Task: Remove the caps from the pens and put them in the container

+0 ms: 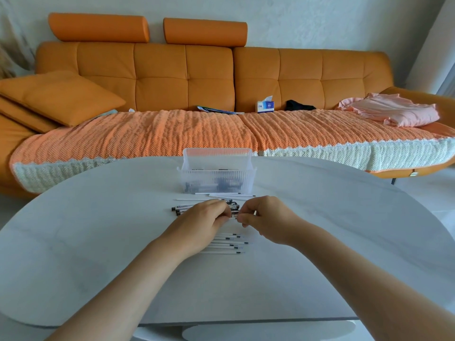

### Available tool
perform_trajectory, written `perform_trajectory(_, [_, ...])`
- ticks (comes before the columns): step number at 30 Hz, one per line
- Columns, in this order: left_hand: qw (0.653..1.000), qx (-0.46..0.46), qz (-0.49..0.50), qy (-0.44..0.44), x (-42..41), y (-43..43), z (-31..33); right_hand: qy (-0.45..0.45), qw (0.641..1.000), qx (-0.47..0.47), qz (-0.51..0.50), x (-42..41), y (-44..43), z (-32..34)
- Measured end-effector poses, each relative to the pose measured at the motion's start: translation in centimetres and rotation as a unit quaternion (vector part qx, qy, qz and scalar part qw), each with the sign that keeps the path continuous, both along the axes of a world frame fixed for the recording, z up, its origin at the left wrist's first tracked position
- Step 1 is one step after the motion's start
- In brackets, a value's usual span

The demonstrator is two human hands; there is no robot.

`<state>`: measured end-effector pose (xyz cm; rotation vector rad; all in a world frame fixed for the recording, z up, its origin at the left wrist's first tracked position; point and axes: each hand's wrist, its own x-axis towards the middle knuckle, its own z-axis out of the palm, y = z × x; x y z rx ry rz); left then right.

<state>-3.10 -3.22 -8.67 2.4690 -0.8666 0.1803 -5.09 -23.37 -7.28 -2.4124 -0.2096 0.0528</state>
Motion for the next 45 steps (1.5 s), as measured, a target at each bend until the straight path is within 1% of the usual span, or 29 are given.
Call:
perform_trajectory(2, [1.000,0.004,-0.003,-0.001,0.1,0.1,0.0,-0.012,0.999,-0.029,0.007,0.0,-0.2,0.2])
perform_trajectory(6, [0.999,0.035,0.002,-0.004,-0.1,0.1,-0.2,-0.060,0.997,-0.033,-0.023,0.8,-0.8,0.4])
perform_trajectory(9, [0.998,0.054,0.007,-0.014,-0.1,0.0,-0.3,-0.070,0.993,-0.084,-0.044,1.1,-1.2,0.0])
perform_trajectory(12, [0.998,0.063,0.009,-0.017,0.0,0.2,-0.3,-0.058,0.991,-0.116,-0.029,1.3,-1.2,-0.5])
perform_trajectory(16, [0.998,0.062,0.014,-0.013,-0.2,0.5,0.0,-0.076,0.987,-0.140,0.000,1.5,-0.5,-0.8])
perform_trajectory(21, [0.997,0.044,0.033,-0.048,0.5,1.0,0.2,-0.081,0.982,-0.173,0.010,1.7,-0.1,-0.9])
perform_trajectory(28, [0.994,0.057,0.038,-0.086,1.8,1.5,-0.4,-0.076,0.987,-0.142,0.003,1.7,0.0,-0.7])
perform_trajectory(30, [0.993,0.056,0.033,-0.102,1.9,1.4,-0.2,-0.075,0.991,-0.108,-0.008,1.7,0.0,-0.5])
perform_trajectory(33, [0.989,0.059,0.031,-0.135,2.0,1.4,-0.1,-0.080,0.996,-0.033,-0.026,1.7,-0.1,0.1])
perform_trajectory(35, [0.988,0.057,0.037,-0.139,2.0,1.4,0.1,-0.084,0.996,0.008,-0.032,1.7,-0.1,0.5])
perform_trajectory(37, [0.989,0.049,0.040,-0.132,1.8,1.3,0.4,-0.095,0.995,0.024,-0.033,1.5,0.0,0.8])
perform_trajectory(39, [0.993,0.039,0.049,-0.095,1.4,1.2,0.7,-0.102,0.994,0.012,-0.023,1.1,0.1,1.0])
perform_trajectory(41, [0.995,0.037,0.054,-0.071,1.0,1.2,0.9,-0.106,0.994,-0.030,0.005,0.9,0.1,0.9])
perform_trajectory(43, [0.996,0.036,0.046,-0.074,0.6,1.1,1.0,-0.100,0.992,-0.070,0.032,0.7,0.3,0.8])
perform_trajectory(45, [0.996,0.026,0.036,-0.082,0.3,0.9,1.1,-0.079,0.992,-0.086,0.043,0.5,0.6,0.8])
